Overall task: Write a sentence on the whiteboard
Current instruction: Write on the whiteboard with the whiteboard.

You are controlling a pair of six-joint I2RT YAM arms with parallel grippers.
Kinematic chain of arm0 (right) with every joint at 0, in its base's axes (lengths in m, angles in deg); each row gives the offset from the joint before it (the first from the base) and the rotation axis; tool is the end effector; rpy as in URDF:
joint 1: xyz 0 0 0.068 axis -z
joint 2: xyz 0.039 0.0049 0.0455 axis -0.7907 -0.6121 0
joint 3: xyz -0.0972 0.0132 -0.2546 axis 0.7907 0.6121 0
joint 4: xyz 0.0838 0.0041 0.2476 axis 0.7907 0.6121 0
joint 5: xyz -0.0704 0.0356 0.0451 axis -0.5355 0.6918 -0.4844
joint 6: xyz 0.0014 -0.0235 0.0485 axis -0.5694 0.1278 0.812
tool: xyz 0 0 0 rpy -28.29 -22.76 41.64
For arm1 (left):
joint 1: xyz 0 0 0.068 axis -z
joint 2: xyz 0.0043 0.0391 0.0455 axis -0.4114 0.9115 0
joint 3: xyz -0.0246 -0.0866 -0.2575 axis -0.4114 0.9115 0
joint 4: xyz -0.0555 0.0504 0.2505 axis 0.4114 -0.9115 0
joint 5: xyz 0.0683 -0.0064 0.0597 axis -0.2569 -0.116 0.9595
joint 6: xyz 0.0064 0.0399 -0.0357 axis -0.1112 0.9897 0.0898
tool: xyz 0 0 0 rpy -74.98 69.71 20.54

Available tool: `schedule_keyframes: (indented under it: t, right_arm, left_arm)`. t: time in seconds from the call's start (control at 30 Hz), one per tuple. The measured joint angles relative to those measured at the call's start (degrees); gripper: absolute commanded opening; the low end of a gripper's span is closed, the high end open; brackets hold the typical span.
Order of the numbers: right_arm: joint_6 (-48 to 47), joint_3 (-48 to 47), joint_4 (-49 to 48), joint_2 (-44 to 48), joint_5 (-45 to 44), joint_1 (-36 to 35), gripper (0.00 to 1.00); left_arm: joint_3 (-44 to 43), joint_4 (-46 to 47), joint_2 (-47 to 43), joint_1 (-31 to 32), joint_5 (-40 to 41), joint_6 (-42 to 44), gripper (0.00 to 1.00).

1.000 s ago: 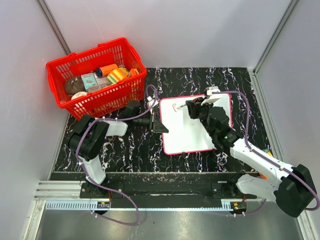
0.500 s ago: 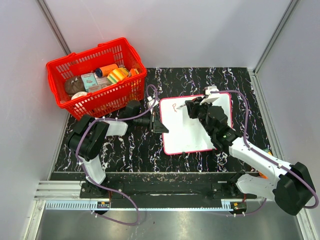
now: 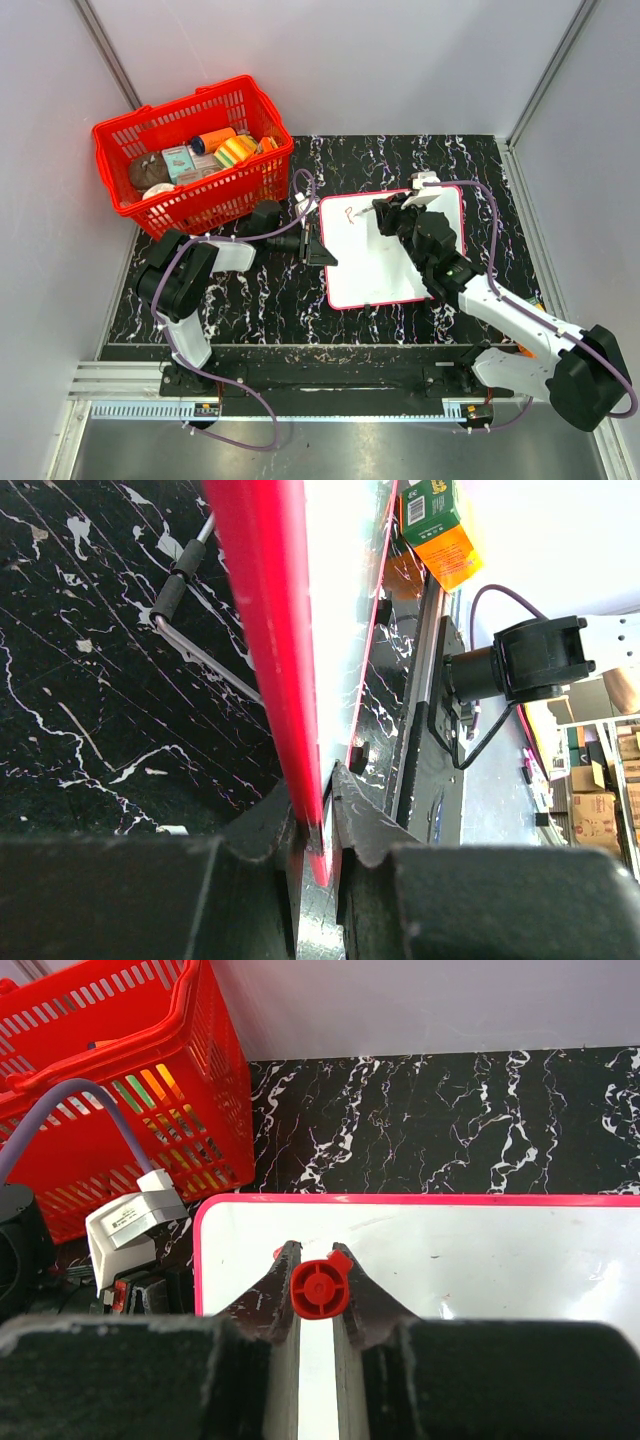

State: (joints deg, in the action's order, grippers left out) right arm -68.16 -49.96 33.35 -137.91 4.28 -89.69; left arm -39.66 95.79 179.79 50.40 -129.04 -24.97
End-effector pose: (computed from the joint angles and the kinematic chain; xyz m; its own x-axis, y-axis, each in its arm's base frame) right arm 0.2116 0.1483 0.3058 -0.1148 0.2071 -0.9716 -0.3219 0.9175 0.2336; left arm 0.2946 -0.1779 0.1544 -0.8079 0.1063 -0.5796 0.5869 0.2337 -0.7752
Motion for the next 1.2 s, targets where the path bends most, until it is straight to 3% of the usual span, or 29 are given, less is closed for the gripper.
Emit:
schedule_keyframes:
  t: [1.2]
  right_arm:
    - [1.7,2.0,1.6,1.9,1.4,0.1,0.0]
  left_arm:
    - [-0.3,-1.0,0.0,0.1,0.0,0.5,0.0]
